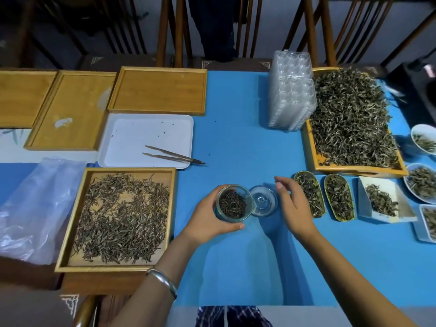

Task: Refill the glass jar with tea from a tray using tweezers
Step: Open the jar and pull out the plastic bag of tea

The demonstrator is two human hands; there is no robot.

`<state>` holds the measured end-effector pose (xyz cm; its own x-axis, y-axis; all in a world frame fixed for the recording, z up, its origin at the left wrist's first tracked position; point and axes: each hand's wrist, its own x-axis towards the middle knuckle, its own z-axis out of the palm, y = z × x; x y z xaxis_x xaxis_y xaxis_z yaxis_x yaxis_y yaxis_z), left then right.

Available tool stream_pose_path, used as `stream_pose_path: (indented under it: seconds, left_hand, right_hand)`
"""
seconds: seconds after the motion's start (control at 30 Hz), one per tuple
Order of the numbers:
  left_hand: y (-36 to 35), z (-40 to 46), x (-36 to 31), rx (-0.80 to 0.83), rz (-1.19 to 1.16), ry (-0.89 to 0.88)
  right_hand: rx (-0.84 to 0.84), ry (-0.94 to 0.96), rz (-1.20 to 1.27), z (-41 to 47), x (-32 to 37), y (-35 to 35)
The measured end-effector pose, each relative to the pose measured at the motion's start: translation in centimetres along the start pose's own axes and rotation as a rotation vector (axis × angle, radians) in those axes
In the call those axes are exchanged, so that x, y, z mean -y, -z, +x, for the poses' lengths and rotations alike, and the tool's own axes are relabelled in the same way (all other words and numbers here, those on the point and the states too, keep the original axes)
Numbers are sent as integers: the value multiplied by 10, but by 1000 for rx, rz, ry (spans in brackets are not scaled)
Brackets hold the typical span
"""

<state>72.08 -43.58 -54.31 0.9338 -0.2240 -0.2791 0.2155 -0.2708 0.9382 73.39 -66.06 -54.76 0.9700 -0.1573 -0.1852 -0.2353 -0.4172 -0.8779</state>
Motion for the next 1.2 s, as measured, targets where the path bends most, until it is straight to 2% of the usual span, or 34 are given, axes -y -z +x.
stream_pose_path:
  seconds: [0.1,0.17,0.3,0.37,0.57,0.8,0.9,1.03,1.2]
  left_hand:
    - [5,-8,-14,-33,-22,-8]
    - [10,-15,-25,-47,-36,-13]
    - [20,-32,-57,-75,-60,-47]
    - [24,-39,-73,-93,-86,-59]
    - [40,-61,-114,-181,-90,-119]
    - [94,-97,-121,-195,-111,-64]
    - [138,-125,-106,-347,-145,-26]
    - [203,-164,-65,-689,-129,65]
    - [281,-196,-17,-999,-19,154]
  right_hand:
    - [70,260,-198,-20,15,18]
    - [158,364,-242,-34,31,19]
    - [375,350,-85,-55,70,9]
    - [421,382,-17,-59,91,0]
    - [325,410,134,-63,145,-22]
    - [418,473,154,-58,171,-50]
    - [439,520,140,-52,185,-68]
    - [463,531,103,-43,203,-98]
    - [494,533,62,-38,223,-144]
